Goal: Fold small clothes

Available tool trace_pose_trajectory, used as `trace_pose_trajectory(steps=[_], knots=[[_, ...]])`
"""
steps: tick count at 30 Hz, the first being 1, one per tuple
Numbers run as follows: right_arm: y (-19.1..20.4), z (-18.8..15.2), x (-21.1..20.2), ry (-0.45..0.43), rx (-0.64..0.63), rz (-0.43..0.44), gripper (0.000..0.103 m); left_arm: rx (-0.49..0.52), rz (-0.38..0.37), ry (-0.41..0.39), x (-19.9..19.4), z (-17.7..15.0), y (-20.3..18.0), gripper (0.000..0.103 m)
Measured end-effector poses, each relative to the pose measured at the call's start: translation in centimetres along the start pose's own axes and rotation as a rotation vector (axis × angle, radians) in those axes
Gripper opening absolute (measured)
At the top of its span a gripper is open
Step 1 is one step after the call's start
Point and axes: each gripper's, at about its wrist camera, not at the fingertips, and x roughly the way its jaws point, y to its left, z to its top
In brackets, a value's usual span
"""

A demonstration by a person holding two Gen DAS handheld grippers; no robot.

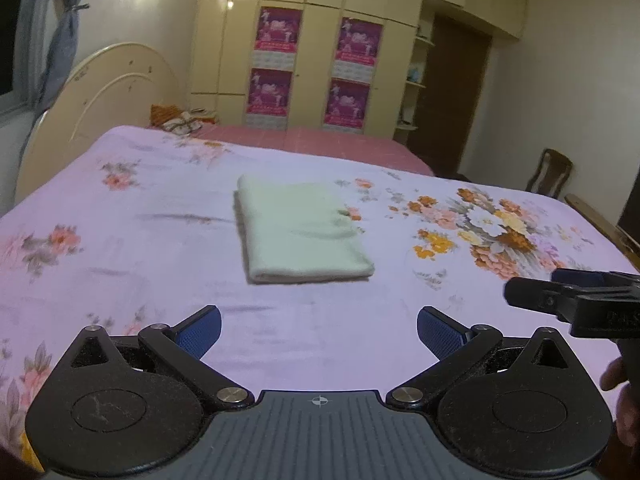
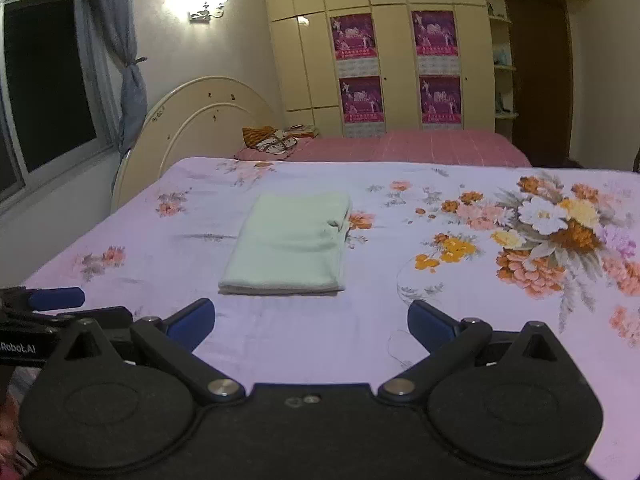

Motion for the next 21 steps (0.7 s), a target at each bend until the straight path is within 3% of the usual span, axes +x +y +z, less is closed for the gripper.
trace_pose_trajectory(steps=[21], knots=[[0.0, 0.1, -0.3, -0.014, -0.013, -0.024, 0.102, 0.023, -0.03, -0.026, -0.1, 0.6, -0.8, 0.103]])
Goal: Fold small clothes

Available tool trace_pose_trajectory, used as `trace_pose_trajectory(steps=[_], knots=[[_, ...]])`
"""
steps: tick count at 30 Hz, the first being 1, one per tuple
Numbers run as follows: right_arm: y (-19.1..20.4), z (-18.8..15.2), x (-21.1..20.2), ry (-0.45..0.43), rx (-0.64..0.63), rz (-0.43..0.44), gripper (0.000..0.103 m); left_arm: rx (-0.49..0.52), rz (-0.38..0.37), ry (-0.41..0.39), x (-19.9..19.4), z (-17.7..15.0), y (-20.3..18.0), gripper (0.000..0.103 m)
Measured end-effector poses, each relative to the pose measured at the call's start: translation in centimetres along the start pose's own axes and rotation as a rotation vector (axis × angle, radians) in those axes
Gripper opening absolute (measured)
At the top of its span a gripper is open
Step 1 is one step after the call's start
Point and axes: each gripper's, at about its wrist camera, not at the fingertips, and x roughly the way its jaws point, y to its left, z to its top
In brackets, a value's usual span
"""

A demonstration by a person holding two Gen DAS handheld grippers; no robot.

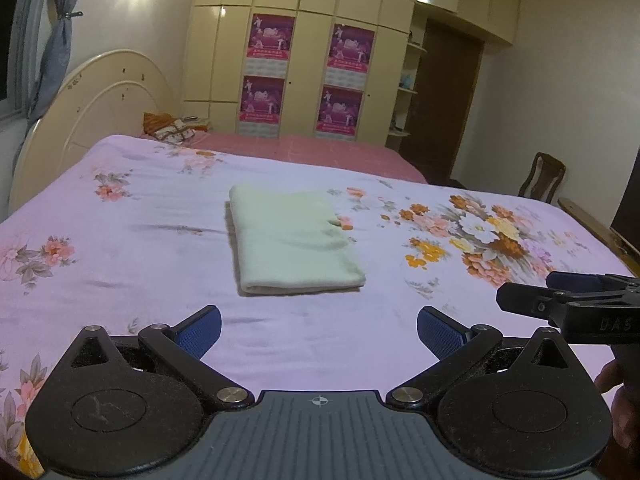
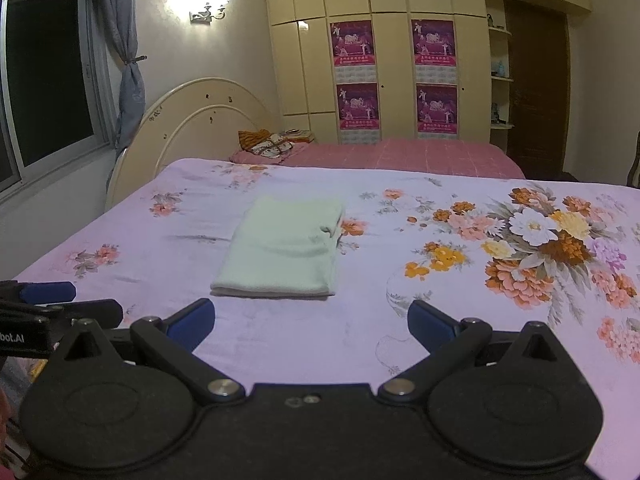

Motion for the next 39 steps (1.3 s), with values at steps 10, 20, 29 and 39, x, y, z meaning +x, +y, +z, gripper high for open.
trace_pose_trajectory(steps=[10, 20, 29, 39], knots=[[0.34, -0.14, -0.05, 0.0, -0.003, -0.002, 0.102, 0.009, 0.001, 0.001, -0.09, -0.07, -0.16, 0.103], [0.46, -0.15, 0.1, 0.004, -0.007, 0.002, 0.102, 0.005, 0.006, 0.003, 0.01, -0.11, -0.28, 0.103], [0.08, -0.25, 0.19, 0.008, -0.004, 0.001, 0.102, 0.01, 0.007, 0.002, 0.16, -0.12, -0.55, 0.103], [-0.43, -0.46, 0.23, 0.01, 0.001, -0.005, 0.102, 0.042, 0.006, -0.02, 0.25, -0.18, -0.86, 0.103]])
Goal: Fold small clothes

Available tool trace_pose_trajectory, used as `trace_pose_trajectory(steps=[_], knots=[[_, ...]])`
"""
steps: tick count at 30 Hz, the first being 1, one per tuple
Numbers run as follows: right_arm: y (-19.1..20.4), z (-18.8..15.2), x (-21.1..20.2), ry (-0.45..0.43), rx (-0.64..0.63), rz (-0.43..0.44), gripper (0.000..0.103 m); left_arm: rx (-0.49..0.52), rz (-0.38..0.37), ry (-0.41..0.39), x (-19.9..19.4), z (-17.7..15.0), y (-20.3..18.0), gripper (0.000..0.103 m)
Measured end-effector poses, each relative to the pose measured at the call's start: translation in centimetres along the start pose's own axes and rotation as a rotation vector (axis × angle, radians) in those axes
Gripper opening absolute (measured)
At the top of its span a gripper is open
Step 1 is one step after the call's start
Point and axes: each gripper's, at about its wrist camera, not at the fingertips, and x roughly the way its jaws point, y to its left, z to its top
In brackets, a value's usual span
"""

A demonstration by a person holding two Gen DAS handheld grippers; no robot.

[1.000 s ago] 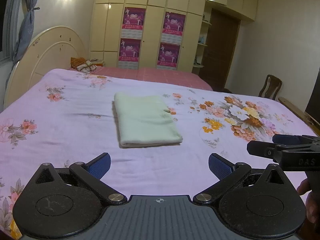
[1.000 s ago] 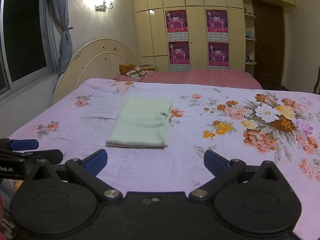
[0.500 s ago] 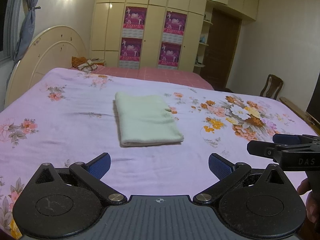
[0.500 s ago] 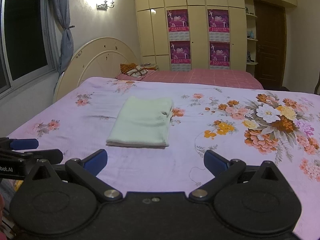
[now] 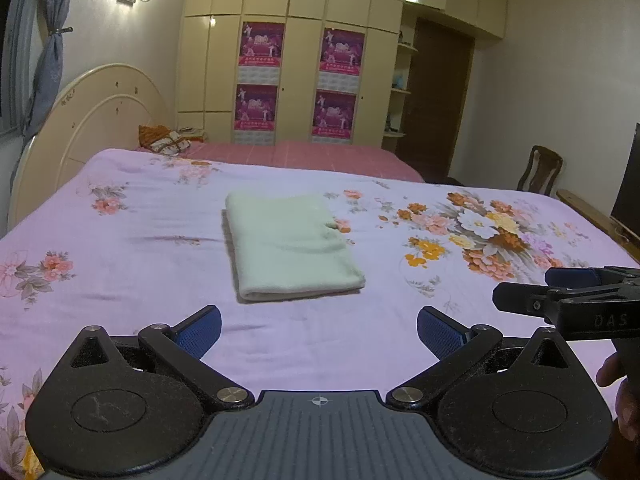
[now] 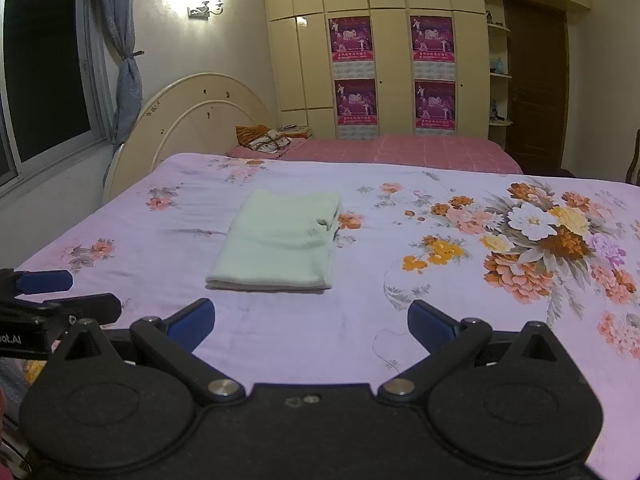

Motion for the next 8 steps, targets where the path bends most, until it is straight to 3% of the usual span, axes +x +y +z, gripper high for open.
trace_pose_trajectory(steps=[8], knots=[[0.13, 0.13, 0.07, -0.002, -0.003, 0.005, 0.102, 0.02, -0.015, -0.016, -0.25, 0.05, 0.13, 0.103]])
